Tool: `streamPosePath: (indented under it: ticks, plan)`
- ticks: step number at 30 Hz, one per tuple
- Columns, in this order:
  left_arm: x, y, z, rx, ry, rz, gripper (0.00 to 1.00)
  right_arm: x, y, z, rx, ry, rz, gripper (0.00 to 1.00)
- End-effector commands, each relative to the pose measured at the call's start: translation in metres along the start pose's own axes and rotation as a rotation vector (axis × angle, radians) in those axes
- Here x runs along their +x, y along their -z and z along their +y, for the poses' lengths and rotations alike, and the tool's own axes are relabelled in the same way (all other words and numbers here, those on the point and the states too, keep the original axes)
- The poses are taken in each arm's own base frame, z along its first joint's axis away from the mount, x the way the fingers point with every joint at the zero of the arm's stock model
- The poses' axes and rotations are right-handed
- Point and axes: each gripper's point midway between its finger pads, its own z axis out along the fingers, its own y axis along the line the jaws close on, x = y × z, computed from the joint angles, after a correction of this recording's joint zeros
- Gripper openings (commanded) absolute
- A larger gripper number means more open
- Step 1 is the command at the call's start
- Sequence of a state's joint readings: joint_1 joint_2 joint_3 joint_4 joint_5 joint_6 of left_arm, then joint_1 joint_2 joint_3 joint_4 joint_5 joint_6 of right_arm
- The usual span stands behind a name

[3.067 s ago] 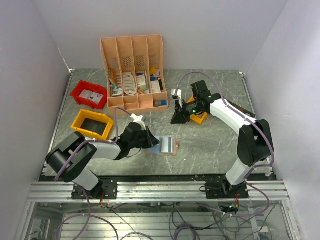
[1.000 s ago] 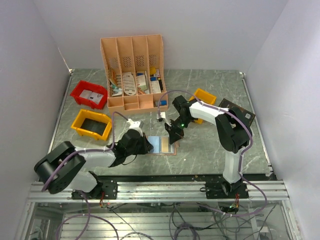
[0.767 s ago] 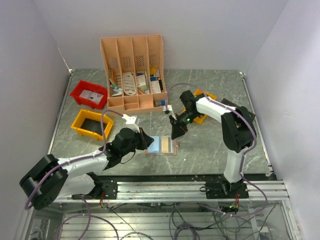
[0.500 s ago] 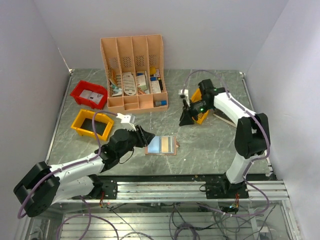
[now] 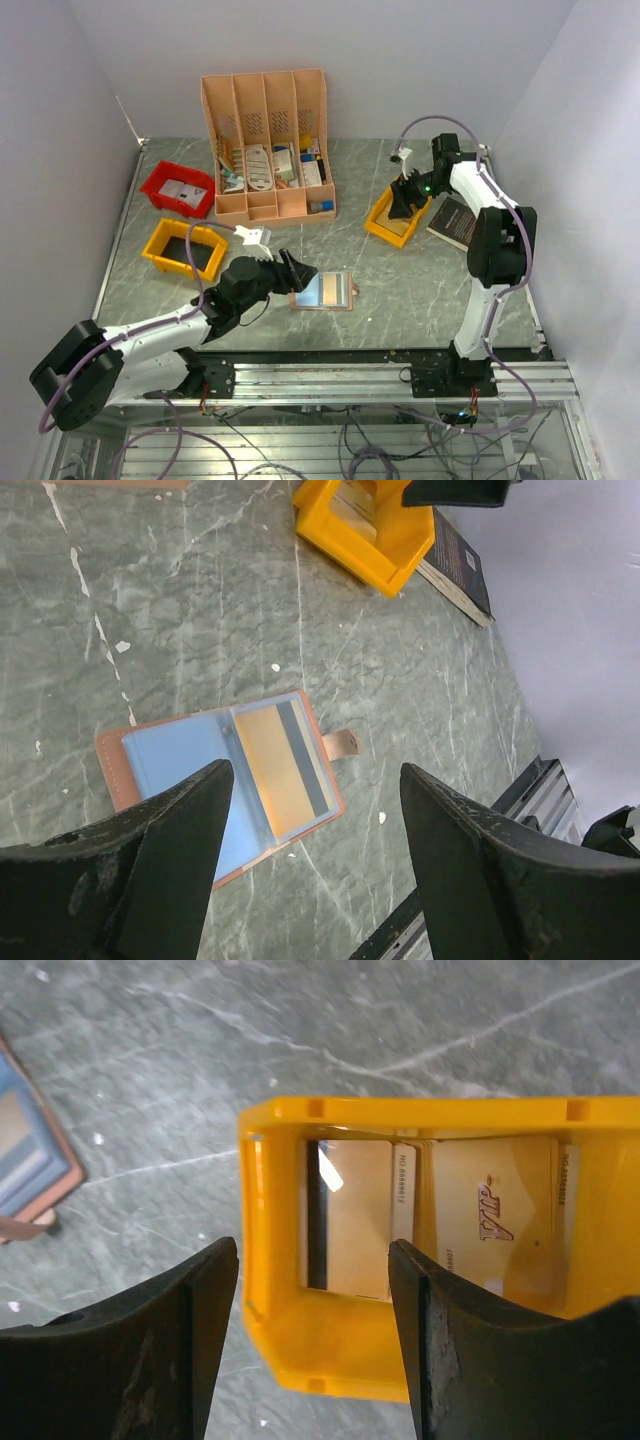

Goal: Put the credit cards into the card holder
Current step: Move the storage box to the center of the board.

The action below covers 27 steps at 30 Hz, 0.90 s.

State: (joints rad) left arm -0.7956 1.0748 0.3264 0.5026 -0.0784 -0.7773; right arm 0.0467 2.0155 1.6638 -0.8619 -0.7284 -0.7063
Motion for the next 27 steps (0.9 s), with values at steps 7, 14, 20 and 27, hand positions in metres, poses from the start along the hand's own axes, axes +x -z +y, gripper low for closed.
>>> streamPosePath:
  ticks: [7, 14, 20, 27]
  plan:
    - [-0.015, 0.003, -0.01, 0.028, 0.009, -0.042, 0.78, 0.03, -0.021, -0.028, 0.04, -0.054, 0.122, 0.62]
    - [-0.01, 0.002, -0.009, 0.037, 0.024, -0.037, 0.77, 0.037, -0.031, -0.038, 0.06, -0.066, 0.146, 0.63]
    - [-0.009, 0.0, -0.009, 0.037, 0.023, -0.031, 0.77, 0.041, -0.042, -0.04, 0.055, -0.064, 0.163, 0.63]
    - [-0.006, 0.0, -0.009, 0.045, 0.031, -0.026, 0.77, 0.048, -0.049, -0.036, 0.033, -0.08, 0.185, 0.62]
